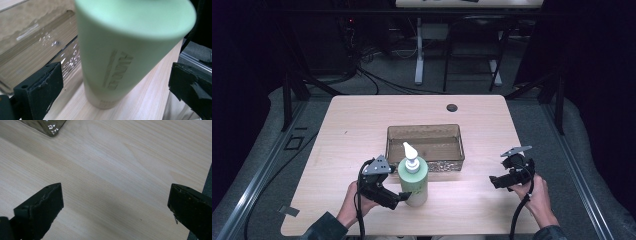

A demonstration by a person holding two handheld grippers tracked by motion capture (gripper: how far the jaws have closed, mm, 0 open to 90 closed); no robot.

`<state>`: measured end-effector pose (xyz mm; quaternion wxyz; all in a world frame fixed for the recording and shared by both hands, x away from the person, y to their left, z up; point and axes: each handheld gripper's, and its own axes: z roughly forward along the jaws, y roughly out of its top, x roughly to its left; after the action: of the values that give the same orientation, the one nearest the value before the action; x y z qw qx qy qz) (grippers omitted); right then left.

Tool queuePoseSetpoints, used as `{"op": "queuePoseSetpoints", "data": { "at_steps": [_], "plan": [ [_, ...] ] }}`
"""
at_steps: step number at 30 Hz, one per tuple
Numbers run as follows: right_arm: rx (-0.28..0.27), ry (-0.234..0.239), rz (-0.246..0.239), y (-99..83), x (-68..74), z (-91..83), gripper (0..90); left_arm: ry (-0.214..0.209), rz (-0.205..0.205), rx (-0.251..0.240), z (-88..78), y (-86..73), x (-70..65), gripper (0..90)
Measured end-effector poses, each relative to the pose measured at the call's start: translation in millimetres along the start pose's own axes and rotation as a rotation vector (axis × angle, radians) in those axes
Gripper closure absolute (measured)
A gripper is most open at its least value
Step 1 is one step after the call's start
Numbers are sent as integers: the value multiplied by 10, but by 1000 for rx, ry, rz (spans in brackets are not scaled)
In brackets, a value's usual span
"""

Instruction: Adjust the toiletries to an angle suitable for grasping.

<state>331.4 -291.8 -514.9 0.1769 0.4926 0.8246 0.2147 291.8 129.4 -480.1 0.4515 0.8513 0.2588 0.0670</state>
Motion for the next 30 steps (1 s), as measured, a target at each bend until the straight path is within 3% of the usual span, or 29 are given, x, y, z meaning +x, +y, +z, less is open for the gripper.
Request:
{"op": "queuePoseSetpoints", "data": {
  "at_steps": [4,15,24,27,30],
  "plan": [
    [-1,-1,-3,-4,-5,-3,0,-1,14,-20,39,49,-39,0],
    [1,-6,-8,2,4,5,0,18,-4,-112,112,132,-66,0],
    [5,-9,-9,1,5,3,0,38,-5,-132,204,173,-104,1],
    [6,-13,-12,0,7,-1,3,43,2,-131,223,171,-106,88],
    [6,-11,-10,-2,2,-3,4,41,4,-130,223,167,-102,96]
  ]
}}
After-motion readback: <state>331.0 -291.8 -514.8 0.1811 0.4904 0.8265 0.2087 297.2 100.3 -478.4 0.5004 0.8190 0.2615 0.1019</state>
